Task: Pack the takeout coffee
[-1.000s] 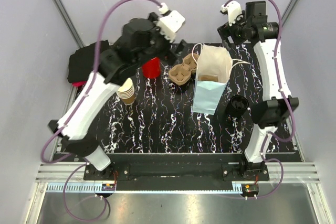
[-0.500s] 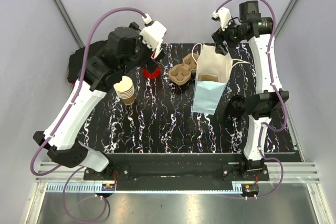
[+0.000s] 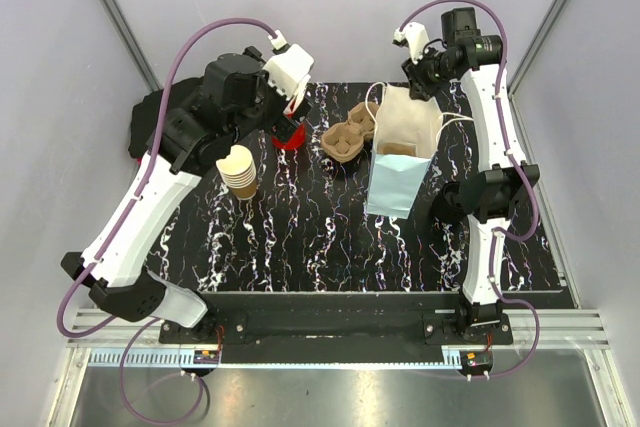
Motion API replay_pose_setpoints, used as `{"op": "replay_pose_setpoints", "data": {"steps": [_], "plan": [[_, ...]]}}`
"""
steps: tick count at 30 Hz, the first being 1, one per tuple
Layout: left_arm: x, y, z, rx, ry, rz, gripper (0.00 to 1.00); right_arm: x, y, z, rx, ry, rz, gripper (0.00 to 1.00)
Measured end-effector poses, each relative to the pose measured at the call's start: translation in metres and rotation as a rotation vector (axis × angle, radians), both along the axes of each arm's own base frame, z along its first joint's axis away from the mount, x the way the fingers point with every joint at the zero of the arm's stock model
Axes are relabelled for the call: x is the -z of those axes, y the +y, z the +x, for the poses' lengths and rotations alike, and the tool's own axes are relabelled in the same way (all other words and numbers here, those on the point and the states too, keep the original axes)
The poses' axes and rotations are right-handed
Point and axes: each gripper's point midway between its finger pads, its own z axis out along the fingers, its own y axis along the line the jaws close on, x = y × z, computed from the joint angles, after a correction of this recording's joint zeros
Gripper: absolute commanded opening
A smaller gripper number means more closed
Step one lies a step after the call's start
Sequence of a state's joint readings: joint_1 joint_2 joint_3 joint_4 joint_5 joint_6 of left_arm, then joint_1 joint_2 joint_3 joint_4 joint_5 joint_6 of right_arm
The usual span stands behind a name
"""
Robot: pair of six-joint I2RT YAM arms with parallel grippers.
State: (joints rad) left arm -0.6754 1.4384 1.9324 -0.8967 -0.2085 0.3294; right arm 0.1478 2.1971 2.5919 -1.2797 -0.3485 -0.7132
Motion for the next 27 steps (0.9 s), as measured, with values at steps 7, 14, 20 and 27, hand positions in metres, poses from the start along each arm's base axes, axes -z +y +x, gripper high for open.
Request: {"op": "replay_pose_setpoints", "data": {"steps": [7, 14, 20, 27], "plan": [[0.002, 0.001, 0.001, -0.003, 0.004, 0.002, 0.99, -0.002, -0.007, 0.010, 0.050, -0.032, -0.020, 0.01], [0.002, 0.003, 0.002, -0.012, 0.003, 0.003, 0.99, -0.004, -0.020, 0.021, 0.125, -0.064, -0.058, 0.00], [0.008, 0.006, 0.006, -0.028, 0.007, 0.013, 0.99, -0.006, -0.047, 0.039, 0.240, -0.101, -0.091, 0.00], [0.024, 0.017, 0.015, -0.074, 0.029, 0.038, 0.99, -0.004, -0.105, 0.063, 0.424, -0.148, -0.113, 0.00]]}}
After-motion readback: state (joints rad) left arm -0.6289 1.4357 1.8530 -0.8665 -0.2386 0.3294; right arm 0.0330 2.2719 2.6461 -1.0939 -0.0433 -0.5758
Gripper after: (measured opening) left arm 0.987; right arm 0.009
